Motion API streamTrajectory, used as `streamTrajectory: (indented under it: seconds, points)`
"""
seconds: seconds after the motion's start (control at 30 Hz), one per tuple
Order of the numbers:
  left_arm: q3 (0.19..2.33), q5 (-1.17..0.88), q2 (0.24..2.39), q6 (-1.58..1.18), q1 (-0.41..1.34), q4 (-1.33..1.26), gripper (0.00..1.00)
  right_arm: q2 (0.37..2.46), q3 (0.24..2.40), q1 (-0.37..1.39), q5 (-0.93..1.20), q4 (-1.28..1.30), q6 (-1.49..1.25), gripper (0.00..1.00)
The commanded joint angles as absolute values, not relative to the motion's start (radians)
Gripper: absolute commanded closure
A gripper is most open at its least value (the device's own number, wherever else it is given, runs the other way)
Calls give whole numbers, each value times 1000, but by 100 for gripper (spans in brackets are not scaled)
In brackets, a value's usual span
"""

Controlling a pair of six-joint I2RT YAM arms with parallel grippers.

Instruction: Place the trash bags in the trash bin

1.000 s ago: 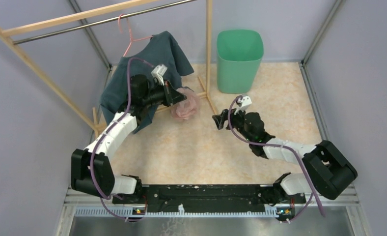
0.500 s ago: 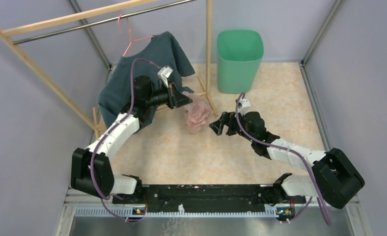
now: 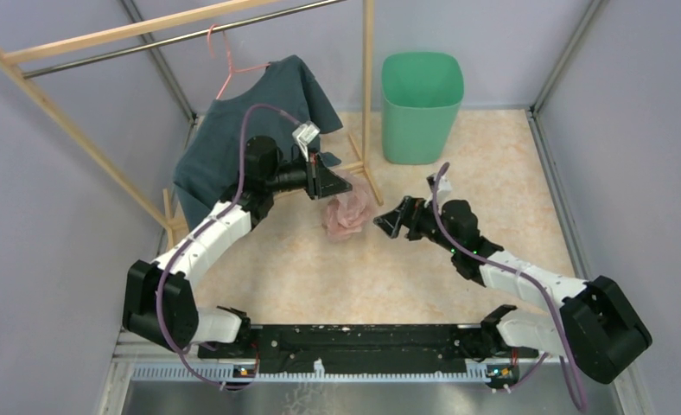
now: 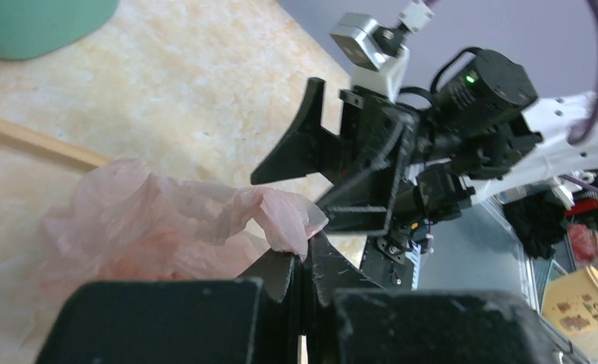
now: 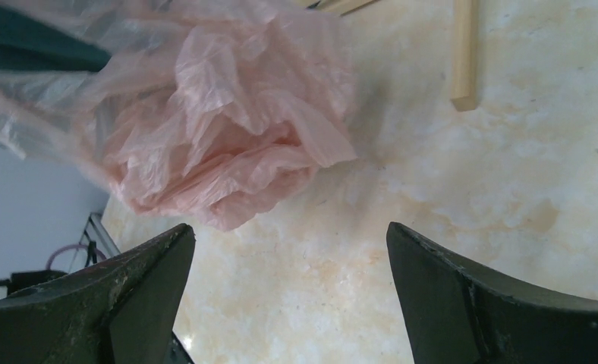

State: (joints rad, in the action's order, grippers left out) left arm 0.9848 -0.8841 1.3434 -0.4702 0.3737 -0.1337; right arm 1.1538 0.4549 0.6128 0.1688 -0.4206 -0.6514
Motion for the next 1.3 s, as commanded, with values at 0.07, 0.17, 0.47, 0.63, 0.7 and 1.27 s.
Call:
streamTrajectory:
  seconds: [0.07,0.17,0.47,0.63,0.7,1.27]
  points:
    - [966,-986,1271,-428,437,-260,100,1104,439,544,241,-499,-733,3]
    - [970,-979,1261,-388,468,-242,100,1129,477,545,288,-483,-727,2]
    - [975,-998,1269,-371,506,-232,100,1149,461,545,310,-512,-733,4]
    - [939,-1046,1240,-426,509,-341,100,1172,401,544,336,-685,-781,35]
    - [922,-1045,1217,-432,509,-368,100,1203,386,545,351,-758,-822,56]
    - [826,-520,904,-267,505,-262,100,909,496,512,-143,-62,-471,100]
